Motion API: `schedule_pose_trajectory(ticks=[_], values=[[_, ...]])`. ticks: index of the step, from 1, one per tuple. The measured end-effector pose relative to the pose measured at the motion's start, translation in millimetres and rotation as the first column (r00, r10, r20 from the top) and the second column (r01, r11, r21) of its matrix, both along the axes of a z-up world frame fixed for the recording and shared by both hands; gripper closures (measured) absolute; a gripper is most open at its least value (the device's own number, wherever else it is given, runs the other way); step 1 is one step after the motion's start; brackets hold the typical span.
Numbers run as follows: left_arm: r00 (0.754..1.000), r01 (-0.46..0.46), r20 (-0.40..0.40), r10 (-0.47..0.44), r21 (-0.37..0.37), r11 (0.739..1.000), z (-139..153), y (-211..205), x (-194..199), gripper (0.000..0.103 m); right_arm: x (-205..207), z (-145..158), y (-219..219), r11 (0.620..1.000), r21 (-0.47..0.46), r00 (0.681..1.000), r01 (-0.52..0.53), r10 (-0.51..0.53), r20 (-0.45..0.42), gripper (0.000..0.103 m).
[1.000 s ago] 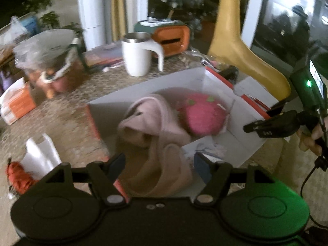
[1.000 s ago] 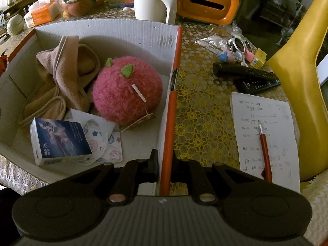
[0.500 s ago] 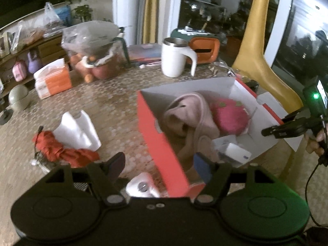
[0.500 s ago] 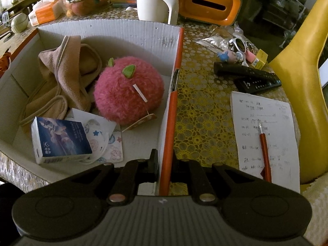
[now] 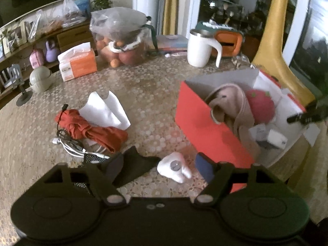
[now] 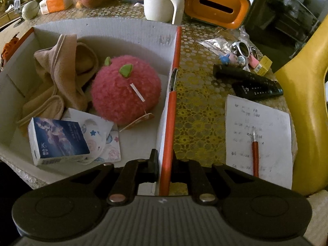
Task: Organize objects
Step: 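Move the left gripper to the white tooth-shaped plush and grasp it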
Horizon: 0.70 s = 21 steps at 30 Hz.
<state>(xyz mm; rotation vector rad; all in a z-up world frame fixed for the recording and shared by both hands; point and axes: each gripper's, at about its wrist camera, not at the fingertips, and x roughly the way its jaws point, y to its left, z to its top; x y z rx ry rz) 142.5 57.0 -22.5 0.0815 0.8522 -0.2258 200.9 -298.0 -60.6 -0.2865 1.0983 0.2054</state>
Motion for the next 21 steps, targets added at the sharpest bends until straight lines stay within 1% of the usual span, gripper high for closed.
schedule_pose_trajectory(ticks=[1,3,5,9,14,19,21], values=[[1.000,0.011,0.003,-0.011,0.013,1.000,-3.7,-2.5,-0.7,0.018,0.0,0.2,-0.8,1.000,0.002,1.000,-0.002,0.002,0.001,0.093],[0.999,0.037,0.006,-0.037,0.029,0.999,-11.5,-8.6,-2.9,0.011,-1.1,0.3,-0.2,1.000,-0.001,1.000,-0.007,0.007,0.004,0.093],[0.998,0.060,0.000,-0.060,0.035,0.998,-20.7,-14.8,-2.7,0.009,-1.2,0.2,0.3,1.000,-0.003,1.000,-0.008,0.008,0.005,0.093],[0.994,0.112,-0.008,-0.111,0.067,0.992,-39.7,-26.9,-0.7,0.009,-0.6,-0.3,0.9,1.000,-0.008,1.000,-0.013,0.013,-0.001,0.093],[0.988,0.156,-0.032,-0.154,0.048,0.987,-56.9,-32.7,5.5,0.009,3.0,-0.4,-0.6,1.000,-0.013,1.000,-0.018,0.018,-0.008,0.093],[0.985,0.164,-0.060,-0.162,0.036,0.986,-72.4,-35.1,12.4,0.014,6.5,-1.3,-0.6,1.000,-0.021,1.000,-0.023,0.023,-0.011,0.092],[0.985,0.157,-0.072,-0.154,0.030,0.987,-78.0,-34.0,15.8,0.017,9.0,-1.9,-1.3,0.999,-0.026,1.000,-0.026,0.026,-0.014,0.092]])
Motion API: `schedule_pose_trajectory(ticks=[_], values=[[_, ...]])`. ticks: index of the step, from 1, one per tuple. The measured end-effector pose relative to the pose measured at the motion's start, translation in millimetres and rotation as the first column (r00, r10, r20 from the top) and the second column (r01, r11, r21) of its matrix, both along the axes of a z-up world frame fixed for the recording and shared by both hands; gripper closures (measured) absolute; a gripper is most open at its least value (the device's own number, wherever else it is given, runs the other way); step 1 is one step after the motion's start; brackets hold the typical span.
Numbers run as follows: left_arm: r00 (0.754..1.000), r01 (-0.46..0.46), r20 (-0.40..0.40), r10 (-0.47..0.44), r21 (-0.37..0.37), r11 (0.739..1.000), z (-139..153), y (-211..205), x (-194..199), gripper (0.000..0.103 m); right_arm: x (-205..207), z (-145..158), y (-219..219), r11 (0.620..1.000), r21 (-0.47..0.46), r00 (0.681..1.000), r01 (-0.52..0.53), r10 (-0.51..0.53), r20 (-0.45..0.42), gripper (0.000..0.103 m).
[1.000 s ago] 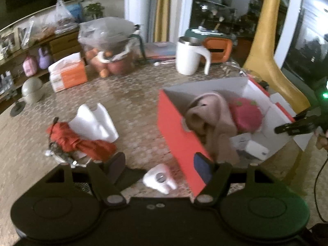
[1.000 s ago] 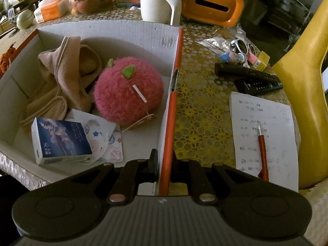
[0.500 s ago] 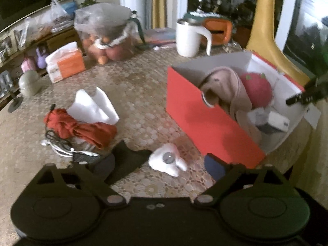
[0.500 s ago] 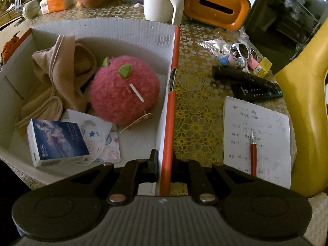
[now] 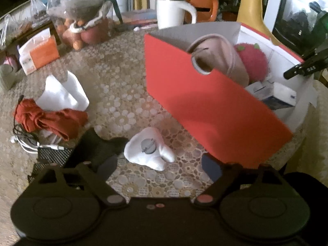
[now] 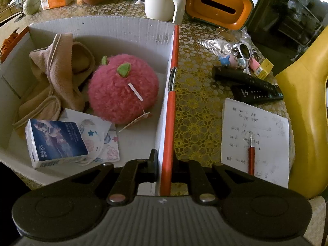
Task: Organize objects
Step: 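Move the left gripper to the white tooth-shaped plush and grasp it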
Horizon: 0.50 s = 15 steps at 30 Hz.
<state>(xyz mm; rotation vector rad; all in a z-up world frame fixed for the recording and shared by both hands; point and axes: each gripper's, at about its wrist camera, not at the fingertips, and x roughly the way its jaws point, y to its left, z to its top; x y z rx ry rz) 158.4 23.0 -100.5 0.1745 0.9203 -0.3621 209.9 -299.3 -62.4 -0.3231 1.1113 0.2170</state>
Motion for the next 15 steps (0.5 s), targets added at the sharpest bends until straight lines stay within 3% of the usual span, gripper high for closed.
schedule_pose_trajectory(ticks=[10,15], values=[[1.000,-0.024,-0.013,0.024,-0.003,1.000,-10.2,-2.3,10.5,0.030,6.7,-1.8,-1.9,1.000,-0.006,1.000,0.012,-0.012,-0.001,0.091],[0.999,-0.044,-0.018,0.044,0.003,0.999,-12.3,-1.1,15.2,0.048,7.2,-2.2,-1.5,1.000,-0.011,1.000,0.012,-0.012,-0.002,0.091]])
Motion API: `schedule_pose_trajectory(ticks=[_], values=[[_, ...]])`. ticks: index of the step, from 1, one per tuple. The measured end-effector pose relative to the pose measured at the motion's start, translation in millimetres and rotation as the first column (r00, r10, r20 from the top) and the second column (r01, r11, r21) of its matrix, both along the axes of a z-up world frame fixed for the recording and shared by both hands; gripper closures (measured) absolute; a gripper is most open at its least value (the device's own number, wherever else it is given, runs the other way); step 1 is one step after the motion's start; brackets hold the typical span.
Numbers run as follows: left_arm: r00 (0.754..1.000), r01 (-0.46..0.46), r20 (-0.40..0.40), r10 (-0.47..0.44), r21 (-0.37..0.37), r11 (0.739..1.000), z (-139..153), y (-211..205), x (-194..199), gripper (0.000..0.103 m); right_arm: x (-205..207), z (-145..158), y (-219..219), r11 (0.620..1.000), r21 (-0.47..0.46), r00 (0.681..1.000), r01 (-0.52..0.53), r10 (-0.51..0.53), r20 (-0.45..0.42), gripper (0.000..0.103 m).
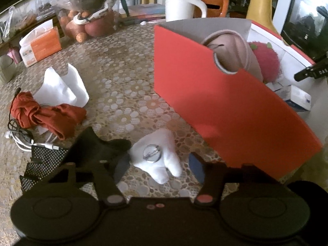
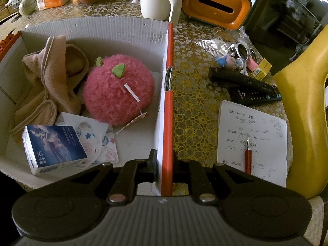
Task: Organize objects
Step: 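Move the left gripper to the white tooth-shaped plush and grasp it, then carry the white plush into the shoebox and open the left gripper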
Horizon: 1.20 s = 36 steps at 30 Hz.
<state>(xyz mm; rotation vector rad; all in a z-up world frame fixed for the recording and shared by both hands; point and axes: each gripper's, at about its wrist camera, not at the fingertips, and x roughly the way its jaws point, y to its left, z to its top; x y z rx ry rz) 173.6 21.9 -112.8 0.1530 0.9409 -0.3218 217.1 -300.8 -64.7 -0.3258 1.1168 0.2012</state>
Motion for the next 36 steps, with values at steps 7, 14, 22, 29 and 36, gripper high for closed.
schedule_pose_trajectory(ticks=[7,14,22,29,36], values=[[1.000,-0.016,0.016,0.016,0.008,1.000,4.9,4.5,-2.8,0.059,-0.5,0.0,1.1,1.000,-0.006,1.000,0.006,-0.006,0.009,0.090],[0.999,-0.029,0.038,0.029,0.004,1.000,28.7,5.4,-13.7,0.059,-1.2,-0.5,1.8,1.000,-0.008,1.000,0.014,-0.014,0.013,0.090],[0.997,-0.013,0.073,0.014,-0.003,1.000,72.4,-1.9,-22.8,0.059,-1.4,-0.2,2.0,1.000,-0.007,1.000,0.018,-0.018,0.015,0.090],[0.992,0.060,0.108,-0.059,-0.009,0.998,99.7,-29.0,-21.9,0.059,-2.3,0.2,2.8,1.000,-0.004,1.000,0.021,-0.021,0.016,0.090],[0.980,0.162,0.119,-0.160,-0.005,0.987,107.4,-72.1,-15.9,0.059,-6.4,0.0,10.5,1.000,-0.004,1.000,-0.006,0.006,0.025,0.090]])
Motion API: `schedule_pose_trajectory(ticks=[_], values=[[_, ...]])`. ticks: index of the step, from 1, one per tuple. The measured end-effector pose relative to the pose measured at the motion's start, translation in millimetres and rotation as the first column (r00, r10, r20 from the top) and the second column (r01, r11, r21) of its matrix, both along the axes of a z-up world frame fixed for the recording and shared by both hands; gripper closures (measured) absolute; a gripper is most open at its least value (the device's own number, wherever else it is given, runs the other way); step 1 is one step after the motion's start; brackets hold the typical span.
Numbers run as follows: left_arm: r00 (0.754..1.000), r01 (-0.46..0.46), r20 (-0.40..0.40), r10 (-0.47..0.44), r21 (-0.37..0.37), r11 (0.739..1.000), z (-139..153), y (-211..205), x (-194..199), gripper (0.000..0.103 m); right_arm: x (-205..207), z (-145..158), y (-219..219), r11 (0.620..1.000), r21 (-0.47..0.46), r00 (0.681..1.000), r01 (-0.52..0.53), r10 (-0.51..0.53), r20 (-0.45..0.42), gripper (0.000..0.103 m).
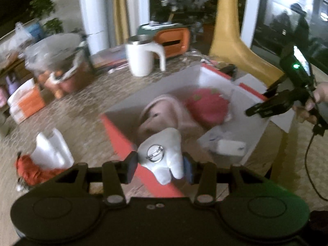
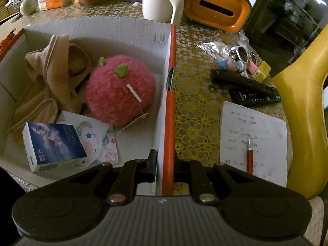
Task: Organize objects
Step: 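Carry the white plush into the shoebox and open the left gripper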
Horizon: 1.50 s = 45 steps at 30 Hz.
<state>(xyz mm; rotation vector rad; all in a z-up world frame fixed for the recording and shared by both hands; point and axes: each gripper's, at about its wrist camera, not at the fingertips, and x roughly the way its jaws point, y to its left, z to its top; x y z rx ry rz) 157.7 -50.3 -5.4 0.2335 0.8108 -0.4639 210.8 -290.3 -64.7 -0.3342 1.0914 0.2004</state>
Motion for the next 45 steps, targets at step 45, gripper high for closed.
schedule_pose_trajectory(ticks=[45], values=[[0.929,0.311,-0.221,-0.296,0.039,0.950,-56.4,-167.3,76.2,0.051,-0.7,-1.5,2.4,0.999,0.025,1.000,-0.027,0.027,0.000,0.091]])
